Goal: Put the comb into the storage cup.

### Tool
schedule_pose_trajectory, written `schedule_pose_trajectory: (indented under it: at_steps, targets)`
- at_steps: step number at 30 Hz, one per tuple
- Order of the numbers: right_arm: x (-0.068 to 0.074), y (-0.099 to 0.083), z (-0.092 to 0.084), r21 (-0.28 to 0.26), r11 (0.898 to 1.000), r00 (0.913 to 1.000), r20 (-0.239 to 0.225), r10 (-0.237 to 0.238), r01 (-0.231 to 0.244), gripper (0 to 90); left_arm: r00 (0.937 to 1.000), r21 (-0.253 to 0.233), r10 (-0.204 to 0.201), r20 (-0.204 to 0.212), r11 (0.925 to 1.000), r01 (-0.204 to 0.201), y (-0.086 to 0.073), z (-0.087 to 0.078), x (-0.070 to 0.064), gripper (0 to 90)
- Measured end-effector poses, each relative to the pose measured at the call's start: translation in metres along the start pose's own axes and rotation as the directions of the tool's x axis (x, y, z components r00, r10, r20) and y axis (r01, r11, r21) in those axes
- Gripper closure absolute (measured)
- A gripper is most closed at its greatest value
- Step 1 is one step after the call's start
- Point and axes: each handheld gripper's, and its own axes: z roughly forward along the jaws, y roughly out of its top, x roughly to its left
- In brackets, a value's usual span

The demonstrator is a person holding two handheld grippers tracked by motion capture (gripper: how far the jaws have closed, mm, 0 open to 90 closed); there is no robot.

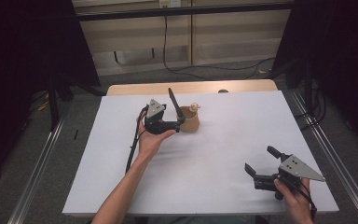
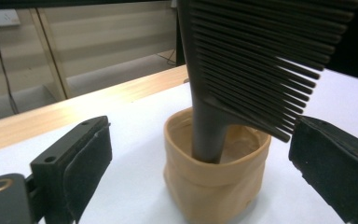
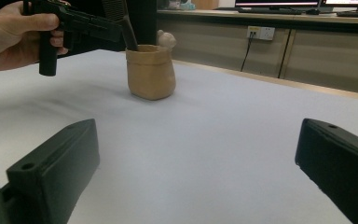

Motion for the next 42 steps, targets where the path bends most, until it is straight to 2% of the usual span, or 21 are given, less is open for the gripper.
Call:
schedule_pose_trajectory:
  at_steps: [3,4,9,11,12,17,20,26,29,31,35,42]
  targets:
    - [0.000,0.000,0.000,0.001,1.000,1.0000,0.004,0.000,0.000,0.0,0.9995,-0.005,-0.004,0.030,1.0000,0.005,-0.002,-0.005,0.002,5.2]
    - [0.000,0.000,0.000,0.001,1.000,1.0000,0.005,0.000,0.000,0.0,0.9997,-0.002,0.016,0.017,0.9999,-0.016,-0.002,-0.007,0.002,4.6]
    - [0.000,0.000,0.001,0.003,1.000,1.0000,0.005,-0.002,0.002,0.0,0.9998,-0.007,0.019,0.010,0.9998,-0.019,-0.004,-0.016,0.005,3.2]
    - [-0.001,-0.001,0.001,0.006,1.000,0.9999,0.008,-0.011,0.011,0.0,0.9993,-0.031,0.005,0.037,0.9995,-0.004,-0.005,-0.021,0.007,3.3]
    - [-0.001,-0.001,0.001,0.007,1.000,0.9999,0.011,-0.011,0.011,0.0,0.9993,-0.043,0.007,0.037,0.9991,-0.005,-0.005,-0.023,0.006,3.3]
    - [-0.002,-0.001,0.001,0.004,1.000,0.9998,0.019,-0.008,0.008,0.0,0.9999,-0.069,0.005,0.013,0.9976,-0.004,-0.006,-0.032,0.006,3.4]
    - [-0.002,-0.001,0.001,0.000,1.000,0.9997,0.025,-0.006,0.006,0.0,0.9997,-0.091,-0.002,0.024,0.9958,0.004,-0.006,-0.037,0.006,3.4]
    - [-0.003,-0.001,0.000,-0.006,1.000,0.9994,0.036,-0.003,0.003,0.0,0.9999,-0.104,0.012,-0.005,0.9945,-0.012,-0.010,-0.045,0.008,3.1]
    - [-0.003,-0.002,0.000,-0.004,1.000,0.9990,0.043,0.009,-0.009,0.0,0.9998,-0.123,-0.018,-0.005,0.9923,0.017,-0.010,-0.047,0.007,1.5]
    - [-0.004,-0.002,-0.001,-0.004,1.000,0.9988,0.045,0.021,-0.021,0.0,0.9999,-0.131,0.003,-0.014,0.9914,-0.005,-0.010,-0.051,0.006,1.9]
    - [-0.005,-0.003,-0.001,-0.003,1.000,0.9984,0.052,0.023,-0.023,0.0,0.9998,-0.152,-0.004,-0.021,0.9884,0.001,-0.013,-0.057,0.004,1.5]
    - [-0.004,-0.002,-0.003,-0.007,1.000,0.9983,0.056,0.016,-0.015,0.0,0.9995,-0.172,0.019,-0.024,0.9849,-0.023,-0.016,-0.072,0.001,1.5]
